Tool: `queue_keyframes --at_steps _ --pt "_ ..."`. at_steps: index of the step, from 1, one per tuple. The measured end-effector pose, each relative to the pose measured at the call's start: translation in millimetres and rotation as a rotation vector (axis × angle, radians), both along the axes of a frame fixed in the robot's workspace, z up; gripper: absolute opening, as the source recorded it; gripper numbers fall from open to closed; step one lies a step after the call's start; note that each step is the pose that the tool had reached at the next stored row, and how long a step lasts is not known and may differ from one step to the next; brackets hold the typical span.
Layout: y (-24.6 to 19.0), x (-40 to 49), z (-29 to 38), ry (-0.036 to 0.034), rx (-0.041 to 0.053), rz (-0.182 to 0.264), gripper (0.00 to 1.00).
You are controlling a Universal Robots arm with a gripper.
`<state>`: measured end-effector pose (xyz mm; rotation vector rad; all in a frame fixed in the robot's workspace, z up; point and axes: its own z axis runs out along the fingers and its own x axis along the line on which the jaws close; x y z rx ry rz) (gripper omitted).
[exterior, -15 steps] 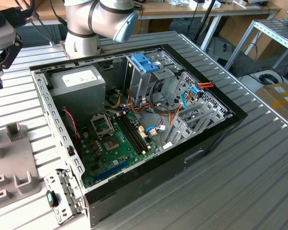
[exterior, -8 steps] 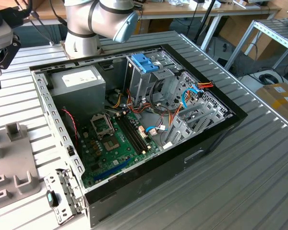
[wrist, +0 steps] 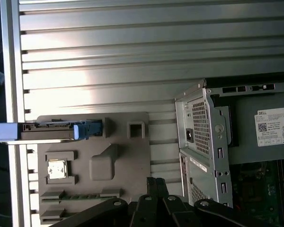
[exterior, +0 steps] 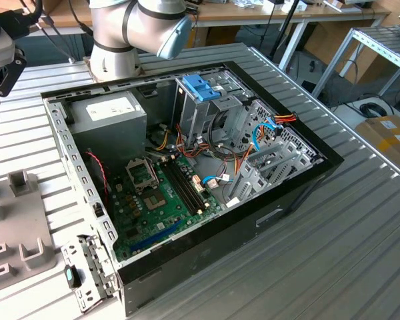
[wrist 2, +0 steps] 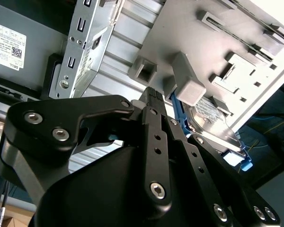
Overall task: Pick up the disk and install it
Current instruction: 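Reach for the disk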
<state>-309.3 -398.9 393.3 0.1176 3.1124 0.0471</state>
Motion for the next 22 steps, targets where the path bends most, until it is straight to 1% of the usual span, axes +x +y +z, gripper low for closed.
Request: queue_keyframes --at_steps 22 --pt "0.0 -7.6 0.0 0.0000 -0.0023 0.000 0.11"
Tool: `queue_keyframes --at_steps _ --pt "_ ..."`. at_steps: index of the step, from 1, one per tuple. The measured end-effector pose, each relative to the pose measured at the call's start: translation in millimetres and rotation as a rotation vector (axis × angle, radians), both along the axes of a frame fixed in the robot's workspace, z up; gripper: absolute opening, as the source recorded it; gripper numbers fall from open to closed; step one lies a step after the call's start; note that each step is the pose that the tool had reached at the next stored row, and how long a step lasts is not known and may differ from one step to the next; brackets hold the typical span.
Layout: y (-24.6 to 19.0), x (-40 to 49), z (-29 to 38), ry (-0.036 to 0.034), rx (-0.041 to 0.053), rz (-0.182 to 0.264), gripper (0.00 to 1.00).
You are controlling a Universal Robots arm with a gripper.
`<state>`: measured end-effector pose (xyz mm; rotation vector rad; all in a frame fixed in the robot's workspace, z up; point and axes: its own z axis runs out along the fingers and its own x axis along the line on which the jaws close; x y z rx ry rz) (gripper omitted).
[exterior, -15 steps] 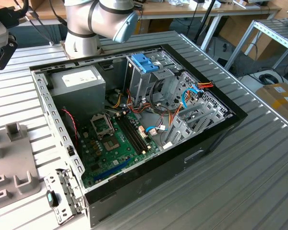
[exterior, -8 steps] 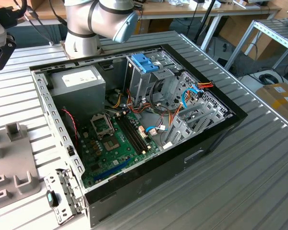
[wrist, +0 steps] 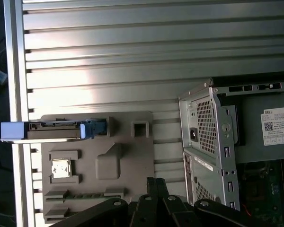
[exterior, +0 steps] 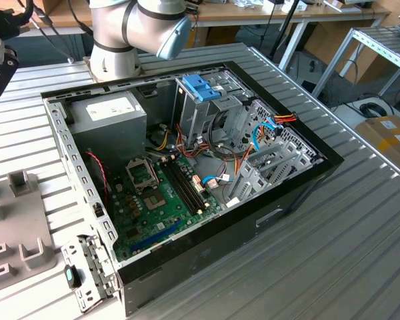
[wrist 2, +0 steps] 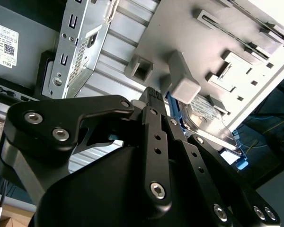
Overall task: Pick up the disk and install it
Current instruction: 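Reach for the disk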
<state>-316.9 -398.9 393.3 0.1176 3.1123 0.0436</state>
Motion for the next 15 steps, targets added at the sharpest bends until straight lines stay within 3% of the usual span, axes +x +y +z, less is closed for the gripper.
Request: queue_keyframes --at_steps 15 --pt "0.0 -5.2 0.0 0.0001 -0.0015 0.000 0.11"
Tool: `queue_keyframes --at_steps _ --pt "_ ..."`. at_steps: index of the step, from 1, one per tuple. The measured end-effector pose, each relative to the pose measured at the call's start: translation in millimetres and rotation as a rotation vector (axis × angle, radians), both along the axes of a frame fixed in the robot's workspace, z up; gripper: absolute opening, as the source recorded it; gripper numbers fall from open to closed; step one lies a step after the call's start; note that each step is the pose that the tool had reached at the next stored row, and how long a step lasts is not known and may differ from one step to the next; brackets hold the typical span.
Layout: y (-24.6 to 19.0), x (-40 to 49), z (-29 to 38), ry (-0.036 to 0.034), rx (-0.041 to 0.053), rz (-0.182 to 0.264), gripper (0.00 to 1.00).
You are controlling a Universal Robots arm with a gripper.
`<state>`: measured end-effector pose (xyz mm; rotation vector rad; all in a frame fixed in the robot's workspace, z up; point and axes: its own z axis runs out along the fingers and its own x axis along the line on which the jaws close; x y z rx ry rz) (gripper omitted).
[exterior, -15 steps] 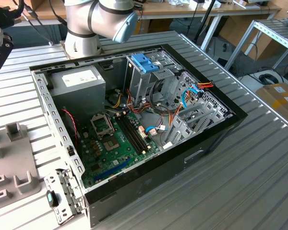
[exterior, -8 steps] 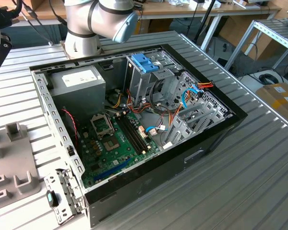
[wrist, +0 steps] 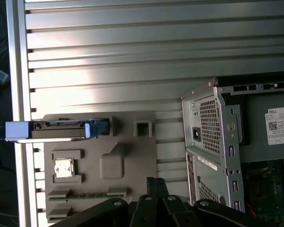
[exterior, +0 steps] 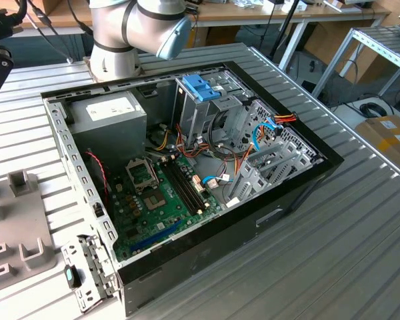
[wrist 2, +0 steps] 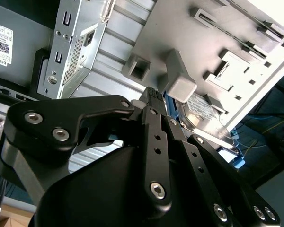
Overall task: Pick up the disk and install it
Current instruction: 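Reach for the disk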
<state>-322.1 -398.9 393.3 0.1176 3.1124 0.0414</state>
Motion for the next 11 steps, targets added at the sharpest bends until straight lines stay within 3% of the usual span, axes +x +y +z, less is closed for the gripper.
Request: queue_keyframes --at_steps 11 --pt "0.0 -3.8 0.0 0.0000 -0.0009 0.000 0.11"
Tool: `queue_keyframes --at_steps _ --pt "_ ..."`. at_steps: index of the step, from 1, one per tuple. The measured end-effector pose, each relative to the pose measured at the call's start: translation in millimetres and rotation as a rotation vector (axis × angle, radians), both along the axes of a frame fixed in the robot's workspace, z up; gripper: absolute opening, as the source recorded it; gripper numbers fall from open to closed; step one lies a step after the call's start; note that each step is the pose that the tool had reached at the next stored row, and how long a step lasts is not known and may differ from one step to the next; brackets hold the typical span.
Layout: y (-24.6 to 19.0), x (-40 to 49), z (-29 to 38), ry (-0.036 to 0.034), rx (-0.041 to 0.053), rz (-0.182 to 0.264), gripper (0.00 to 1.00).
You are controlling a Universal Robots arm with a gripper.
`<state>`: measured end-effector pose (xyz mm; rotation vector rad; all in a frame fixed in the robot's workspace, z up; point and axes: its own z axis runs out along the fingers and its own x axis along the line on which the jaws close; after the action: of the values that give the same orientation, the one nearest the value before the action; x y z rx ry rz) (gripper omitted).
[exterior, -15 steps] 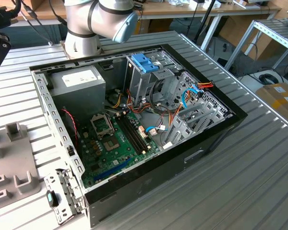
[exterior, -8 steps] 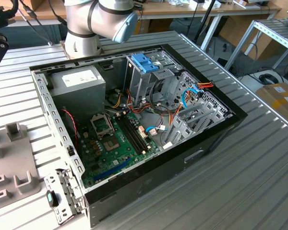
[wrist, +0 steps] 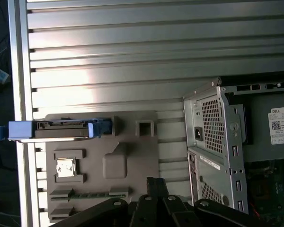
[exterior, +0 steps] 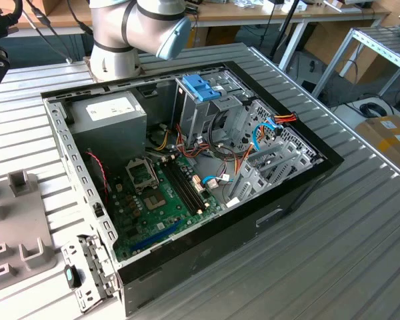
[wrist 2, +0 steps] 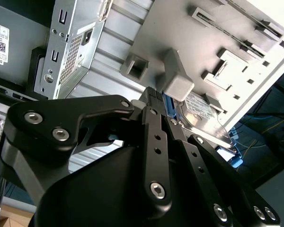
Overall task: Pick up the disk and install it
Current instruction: 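Reach for the disk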
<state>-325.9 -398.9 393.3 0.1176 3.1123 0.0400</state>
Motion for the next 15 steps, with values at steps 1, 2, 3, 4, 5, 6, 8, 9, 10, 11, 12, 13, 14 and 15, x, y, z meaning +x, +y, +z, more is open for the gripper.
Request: queue_keyframes --at_steps 1,2,3,4,5,6,8,9,10,11,12,13,14,15 --pt "0.0 -0.3 0.0 0.0000 -0.0001 0.000 0.11" --pt "0.0 -0.6 0.0 0.0000 -0.0001 0.000 0.11" --pt "0.0 -0.9 0.0 0.0000 -0.0002 0.000 0.11" --pt "0.0 -1.3 0.0 0.0000 -0.0003 0.000 0.11" --pt "0.0 -1.7 0.0 0.0000 -0.0004 0.000 0.11" --pt "0.0 -2.0 0.0 0.0001 -0.0004 0.000 0.11" --pt "0.0 -2.8 0.0 0.0000 -0.0006 0.000 0.11" --pt "0.0 -3.1 0.0 0.0000 -0.0006 0.000 0.11" --pt "0.0 -3.4 0.0 0.0000 -0.0006 0.000 0.11" --pt "0.0 -3.7 0.0 0.0000 -0.0007 0.000 0.11" --pt "0.0 -4.0 0.0 0.0000 -0.0007 0.000 0.11" --pt "0.0 -4.4 0.0 0.0001 -0.0008 0.000 0.11" --pt "0.0 -4.7 0.0 0.0000 -0.0008 0.000 0.11" --pt "0.0 -5.2 0.0 0.0000 -0.0009 0.000 0.11"
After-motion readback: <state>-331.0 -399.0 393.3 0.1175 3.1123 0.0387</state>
